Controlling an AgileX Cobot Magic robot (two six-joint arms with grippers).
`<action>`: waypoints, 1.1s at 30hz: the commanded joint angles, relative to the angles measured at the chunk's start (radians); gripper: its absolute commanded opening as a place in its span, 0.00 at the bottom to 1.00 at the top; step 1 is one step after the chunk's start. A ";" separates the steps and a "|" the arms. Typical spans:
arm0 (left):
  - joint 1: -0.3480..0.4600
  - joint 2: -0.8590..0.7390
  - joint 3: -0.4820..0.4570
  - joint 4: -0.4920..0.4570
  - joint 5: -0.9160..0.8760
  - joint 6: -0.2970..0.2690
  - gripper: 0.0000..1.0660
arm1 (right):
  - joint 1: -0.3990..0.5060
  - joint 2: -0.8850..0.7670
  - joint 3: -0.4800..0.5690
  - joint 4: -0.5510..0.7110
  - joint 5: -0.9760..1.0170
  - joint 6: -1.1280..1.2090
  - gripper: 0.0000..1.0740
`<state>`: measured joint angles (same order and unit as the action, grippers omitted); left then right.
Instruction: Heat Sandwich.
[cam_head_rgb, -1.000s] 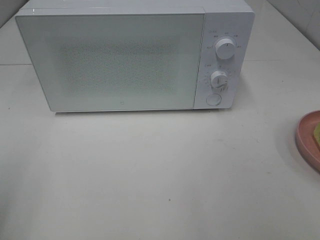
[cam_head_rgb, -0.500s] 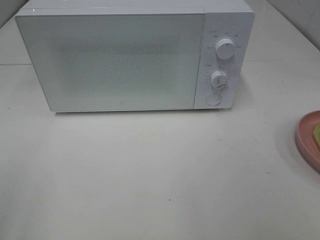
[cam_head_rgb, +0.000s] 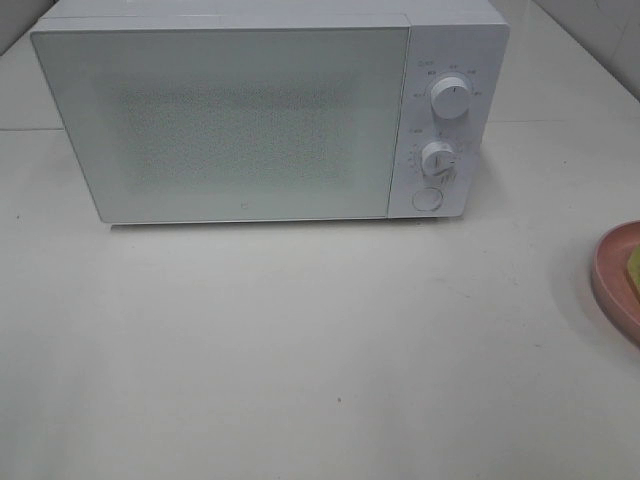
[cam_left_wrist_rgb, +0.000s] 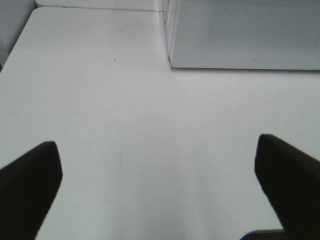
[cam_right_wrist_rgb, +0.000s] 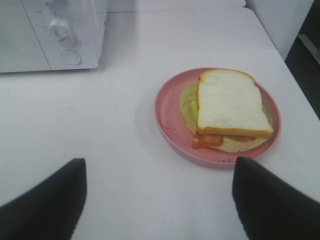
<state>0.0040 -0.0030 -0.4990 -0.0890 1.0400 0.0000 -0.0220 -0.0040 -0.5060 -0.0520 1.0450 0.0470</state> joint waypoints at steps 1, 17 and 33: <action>-0.003 -0.031 0.004 -0.003 -0.005 -0.005 0.97 | 0.001 -0.026 0.001 0.006 -0.006 -0.011 0.71; -0.003 -0.030 0.004 -0.003 -0.005 -0.005 0.97 | 0.001 -0.026 0.001 0.006 -0.006 -0.011 0.71; -0.003 -0.030 0.004 -0.003 -0.005 -0.005 0.97 | 0.001 -0.026 0.001 0.006 -0.006 -0.011 0.71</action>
